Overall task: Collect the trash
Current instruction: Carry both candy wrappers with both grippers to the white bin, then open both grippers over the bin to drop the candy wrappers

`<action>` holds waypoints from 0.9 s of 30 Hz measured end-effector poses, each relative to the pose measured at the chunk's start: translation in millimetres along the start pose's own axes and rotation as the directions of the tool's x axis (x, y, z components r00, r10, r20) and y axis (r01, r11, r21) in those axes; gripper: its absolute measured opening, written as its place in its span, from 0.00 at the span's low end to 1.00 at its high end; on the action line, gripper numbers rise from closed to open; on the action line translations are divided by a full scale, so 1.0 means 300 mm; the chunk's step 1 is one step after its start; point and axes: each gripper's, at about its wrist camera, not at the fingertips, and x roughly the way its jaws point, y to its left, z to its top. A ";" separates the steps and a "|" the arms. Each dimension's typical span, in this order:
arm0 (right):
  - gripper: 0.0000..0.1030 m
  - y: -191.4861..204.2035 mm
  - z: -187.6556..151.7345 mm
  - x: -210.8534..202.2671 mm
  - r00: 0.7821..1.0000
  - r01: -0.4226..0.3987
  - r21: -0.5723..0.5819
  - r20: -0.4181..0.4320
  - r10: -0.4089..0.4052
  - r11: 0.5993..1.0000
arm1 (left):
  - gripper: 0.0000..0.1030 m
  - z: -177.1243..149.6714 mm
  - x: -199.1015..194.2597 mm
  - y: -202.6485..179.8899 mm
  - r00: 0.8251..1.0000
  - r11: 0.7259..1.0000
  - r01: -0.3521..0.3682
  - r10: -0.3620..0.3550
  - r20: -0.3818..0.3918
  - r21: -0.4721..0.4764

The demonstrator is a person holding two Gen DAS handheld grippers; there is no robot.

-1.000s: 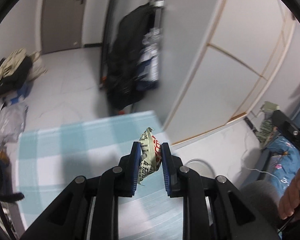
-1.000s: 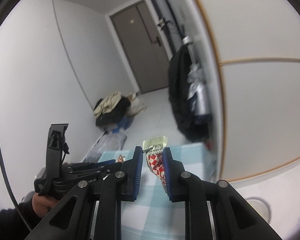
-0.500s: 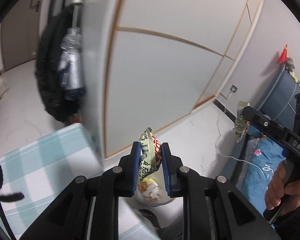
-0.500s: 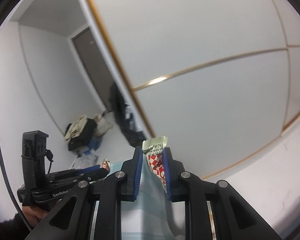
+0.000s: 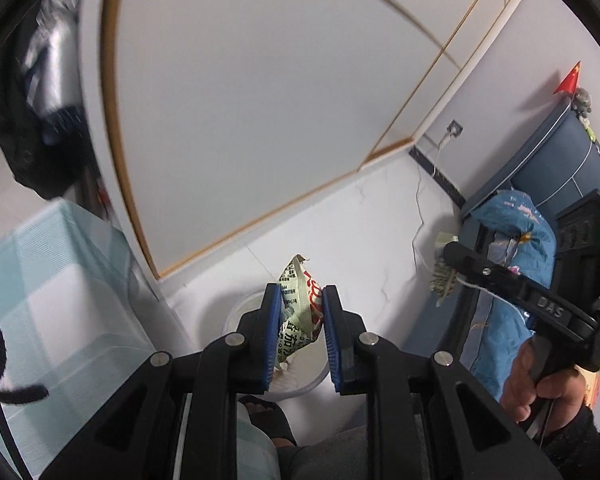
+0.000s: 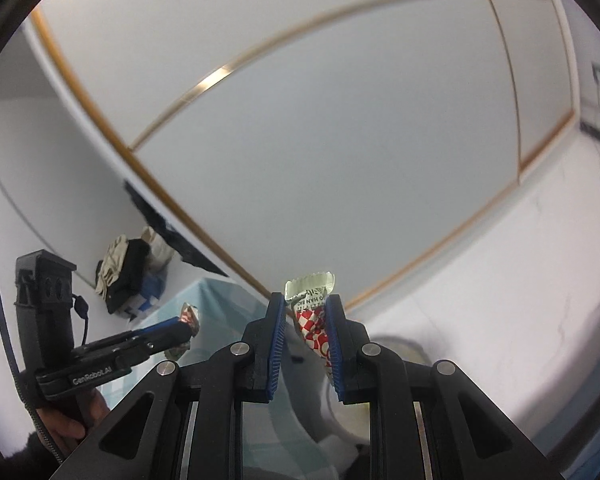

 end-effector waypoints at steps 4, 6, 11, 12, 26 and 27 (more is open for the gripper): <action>0.19 -0.101 -0.016 0.139 0.996 -0.012 0.108 -0.085 0.021 0.994 | 0.16 0.003 0.080 -0.009 0.998 1.000 -0.003 0.003 -0.056 0.002; 0.19 -0.145 -0.031 0.198 0.993 -0.017 0.144 -0.114 0.034 0.989 | 0.16 0.010 0.121 -0.008 0.997 1.000 -0.002 0.002 -0.083 0.004; 0.19 -0.258 -0.076 0.318 0.980 -0.009 0.219 -0.193 0.053 0.976 | 0.16 0.016 0.195 -0.016 0.991 1.000 -0.006 0.007 -0.133 0.008; 0.19 -0.277 -0.093 0.354 0.975 0.002 0.229 -0.217 0.049 0.973 | 0.16 0.014 0.207 -0.017 0.990 1.000 -0.002 0.003 -0.144 0.004; 0.22 -0.421 -0.301 0.579 0.916 0.046 0.296 -0.394 0.078 0.954 | 0.16 -0.019 0.342 0.007 0.962 1.000 -0.003 -0.005 -0.273 -0.029; 0.22 -0.429 -0.314 0.589 0.909 0.053 0.300 -0.408 0.078 0.952 | 0.16 -0.019 0.348 0.013 0.960 0.999 -0.002 -0.007 -0.278 -0.033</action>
